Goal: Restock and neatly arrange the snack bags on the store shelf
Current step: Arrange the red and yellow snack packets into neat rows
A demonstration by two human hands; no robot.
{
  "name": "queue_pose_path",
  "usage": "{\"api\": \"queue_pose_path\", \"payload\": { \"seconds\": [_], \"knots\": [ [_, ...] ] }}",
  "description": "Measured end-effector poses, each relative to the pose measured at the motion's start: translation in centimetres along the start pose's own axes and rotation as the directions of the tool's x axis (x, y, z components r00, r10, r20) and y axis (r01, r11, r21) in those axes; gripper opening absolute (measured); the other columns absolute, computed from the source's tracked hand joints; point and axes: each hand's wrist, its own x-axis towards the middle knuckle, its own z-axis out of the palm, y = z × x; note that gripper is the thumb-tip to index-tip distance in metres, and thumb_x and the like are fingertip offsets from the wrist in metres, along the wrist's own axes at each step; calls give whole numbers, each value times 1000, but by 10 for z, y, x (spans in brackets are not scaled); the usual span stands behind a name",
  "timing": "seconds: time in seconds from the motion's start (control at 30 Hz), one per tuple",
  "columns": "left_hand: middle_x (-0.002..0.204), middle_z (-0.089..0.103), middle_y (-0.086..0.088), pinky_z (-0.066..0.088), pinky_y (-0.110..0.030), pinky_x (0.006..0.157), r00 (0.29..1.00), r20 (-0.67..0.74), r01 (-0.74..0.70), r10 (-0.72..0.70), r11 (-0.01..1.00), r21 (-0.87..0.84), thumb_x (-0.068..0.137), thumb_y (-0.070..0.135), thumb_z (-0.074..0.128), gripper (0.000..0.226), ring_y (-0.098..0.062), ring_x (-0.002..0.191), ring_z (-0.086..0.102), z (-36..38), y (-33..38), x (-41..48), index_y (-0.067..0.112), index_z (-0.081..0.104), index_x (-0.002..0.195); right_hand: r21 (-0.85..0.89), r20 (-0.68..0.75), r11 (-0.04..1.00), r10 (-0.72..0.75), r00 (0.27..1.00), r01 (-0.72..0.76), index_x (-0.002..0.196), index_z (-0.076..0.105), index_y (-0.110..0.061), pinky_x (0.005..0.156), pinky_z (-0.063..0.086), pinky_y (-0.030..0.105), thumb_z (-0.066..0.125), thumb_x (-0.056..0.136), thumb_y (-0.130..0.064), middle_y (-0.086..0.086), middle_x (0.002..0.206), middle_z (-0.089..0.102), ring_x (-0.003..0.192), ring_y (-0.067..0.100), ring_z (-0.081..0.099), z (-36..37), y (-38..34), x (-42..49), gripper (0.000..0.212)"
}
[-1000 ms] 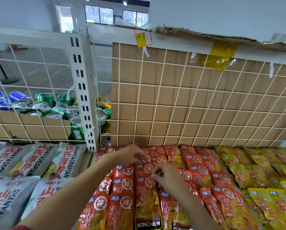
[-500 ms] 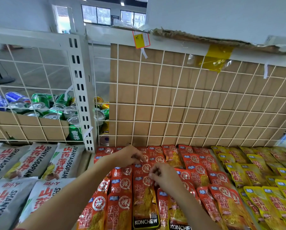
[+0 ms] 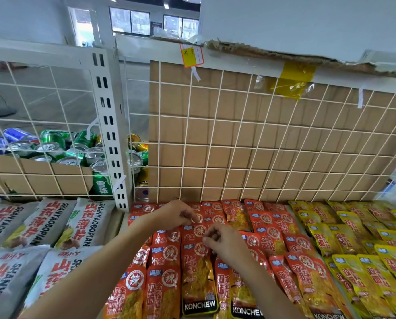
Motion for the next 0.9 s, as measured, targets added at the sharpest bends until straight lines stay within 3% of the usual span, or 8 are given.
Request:
{"api": "queue_pose_path", "payload": {
  "seconds": [0.1, 0.23, 0.47, 0.53, 0.6, 0.63, 0.77, 0.9],
  "knots": [
    [107, 58, 10, 42, -9, 77, 994, -108, 14, -12, 1000, 15, 91, 17, 57, 26, 2, 92, 52, -4, 9, -9, 21, 62, 116, -15, -74, 1000, -26, 997, 25, 91, 54, -27, 60, 40, 7, 58, 89, -32, -19, 81, 54, 73, -6, 52, -6, -3, -5, 6],
    [120, 54, 7, 43, -22, 94, 971, -241, 31, -3, 993, 115, 93, 25, 53, 29, -8, 110, 51, -2, 30, -31, 26, 56, 122, -121, -139, 992, -59, 988, 42, 98, 56, -27, 75, 49, 15, 55, 91, -32, -15, 95, 58, 85, 0, 56, -17, 1, -15, 8],
    [154, 16, 8, 8, -37, 119, 991, -137, 64, -11, 920, 386, 95, 44, 21, 55, -12, 143, 9, 54, 54, -68, 25, 19, 147, -396, 3, 913, -100, 995, 93, 127, 45, -30, 104, 30, 20, 40, 95, -43, -15, 126, 45, 121, 3, 39, -14, 11, -47, 35],
    [152, 26, 2, 14, -39, 117, 986, -164, 100, -26, 882, 460, 86, 50, 14, 69, -17, 142, 21, 67, 55, -74, 19, 29, 145, -463, 53, 878, -110, 993, 122, 135, 38, -30, 110, 20, 23, 22, 91, -53, -15, 136, 37, 130, 5, 30, -8, 12, -53, 53],
    [136, 52, -1, 37, -38, 106, 981, -191, 131, -41, 862, 490, 82, 51, 27, 65, -18, 126, 48, 80, 54, -78, 17, 54, 130, -493, 53, 863, -95, 994, 109, 139, 35, -30, 112, 14, 24, 4, 78, -59, -14, 142, 32, 135, 7, 25, -2, 12, -58, 75],
    [130, 58, -2, 40, -39, 104, 979, -198, 137, -43, 861, 490, 82, 51, 31, 61, -18, 120, 55, 85, 54, -79, 17, 60, 124, -516, 49, 850, -96, 994, 107, 138, 38, -30, 111, 14, 25, 7, 78, -58, -14, 142, 34, 134, 7, 28, 0, 13, -60, 73],
    [129, 59, -4, 25, -41, 100, 985, -147, 152, -90, 855, 495, 97, 47, 9, 66, -19, 118, 56, 93, 56, -83, 15, 61, 122, -570, 115, 810, -89, 989, 139, 114, 62, -32, 95, 39, 27, 33, 86, -52, -11, 118, 63, 109, 7, 60, 3, 15, -66, 46],
    [129, 58, -6, 26, -41, 98, 982, -130, 182, -135, 844, 505, 96, 48, 2, 72, -21, 119, 55, 91, 58, -85, 14, 60, 123, -608, 160, 785, -31, 987, 123, 118, 59, -31, 96, 39, 28, 7, 95, -53, -10, 125, 60, 112, 7, 59, -3, 17, -67, 62]
  ]
}}
